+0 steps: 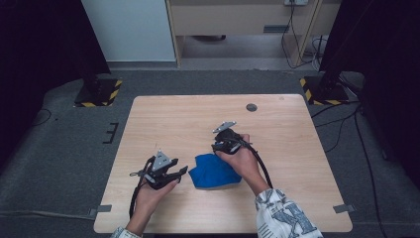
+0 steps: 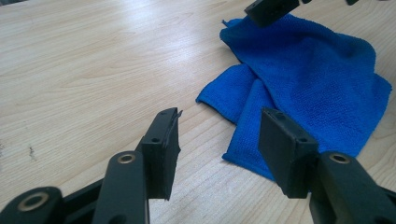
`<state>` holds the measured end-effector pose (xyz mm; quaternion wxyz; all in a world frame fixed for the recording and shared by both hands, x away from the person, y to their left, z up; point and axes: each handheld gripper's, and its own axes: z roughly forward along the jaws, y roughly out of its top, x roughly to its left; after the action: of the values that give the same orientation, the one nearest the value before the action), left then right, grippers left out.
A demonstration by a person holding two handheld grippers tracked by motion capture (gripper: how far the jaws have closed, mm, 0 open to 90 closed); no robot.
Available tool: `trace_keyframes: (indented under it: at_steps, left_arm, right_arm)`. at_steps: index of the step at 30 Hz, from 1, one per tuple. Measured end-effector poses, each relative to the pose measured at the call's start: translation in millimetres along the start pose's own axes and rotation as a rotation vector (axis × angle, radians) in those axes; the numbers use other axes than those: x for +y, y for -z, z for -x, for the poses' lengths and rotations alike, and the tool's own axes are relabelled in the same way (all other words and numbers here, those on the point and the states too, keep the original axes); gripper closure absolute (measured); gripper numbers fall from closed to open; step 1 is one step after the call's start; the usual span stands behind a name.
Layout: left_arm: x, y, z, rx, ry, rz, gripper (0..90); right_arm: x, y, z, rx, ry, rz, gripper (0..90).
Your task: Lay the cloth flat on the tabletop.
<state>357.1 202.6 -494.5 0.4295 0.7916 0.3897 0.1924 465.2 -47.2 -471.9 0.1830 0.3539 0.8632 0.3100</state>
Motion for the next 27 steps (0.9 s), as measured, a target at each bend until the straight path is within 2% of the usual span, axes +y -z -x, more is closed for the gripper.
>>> trace_keyframes:
  at_steps: [2,3,4,6,7,10,15,19,21,22,26,27]
  left_arm:
    - [-0.2,-0.4,-0.4,-0.002,0.002,-0.001,48.2]
    - [-0.2,-0.4,-0.5,-0.003,0.002,0.0,48.2]
    - [-0.2,-0.4,-0.5,-0.003,0.002,0.0,48.2]
    - [-0.4,-0.9,-0.5,-0.003,-0.001,-0.005,48.3]
    - [-0.4,-0.9,-0.5,-0.003,-0.001,-0.005,48.3]
    - [-0.9,-3.2,1.8,-0.012,-0.011,-0.019,48.7]
    - [-1.7,-8.2,4.9,-0.017,-0.025,-0.04,49.7]
    - [-2.0,-13.1,7.7,-0.027,-0.043,-0.063,51.2]
    - [-2.0,-13.7,7.8,-0.027,-0.044,-0.067,51.5]
    - [-2.2,-14.3,7.8,-0.027,-0.045,-0.071,52.1]
    - [-2.6,-17.4,7.2,-0.02,-0.05,-0.077,52.8]
    - [-2.6,-17.4,7.2,-0.02,-0.05,-0.077,52.8]
  right_arm:
    - [-3.0,-3.8,2.5,0.014,0.015,-0.02,66.7]
    - [-4.2,-3.3,2.8,0.03,0.015,-0.03,70.7]
    - [-5.2,-2.4,4.1,0.026,0.021,-0.034,77.1]
    - [-7.1,1.8,7.4,0.04,0.014,-0.02,84.5]
    - [-7.1,1.8,7.4,0.04,0.014,-0.02,84.5]
    - [-13.9,17.5,14.9,0.051,-0.014,0.026,86.5]
    - [-37.9,42.8,26.7,0.061,-0.05,0.078,86.1]
    - [-61.5,58.3,36.3,0.067,-0.075,0.096,86.1]
    - [-67.2,61.5,38.4,0.071,-0.081,0.097,86.1]
    - [-78.2,66.3,41.7,0.072,-0.099,0.104,86.1]
    - [-97.3,71.9,45.1,0.096,-0.128,0.111,85.8]
    - [-97.3,71.9,45.1,0.096,-0.128,0.111,85.8]
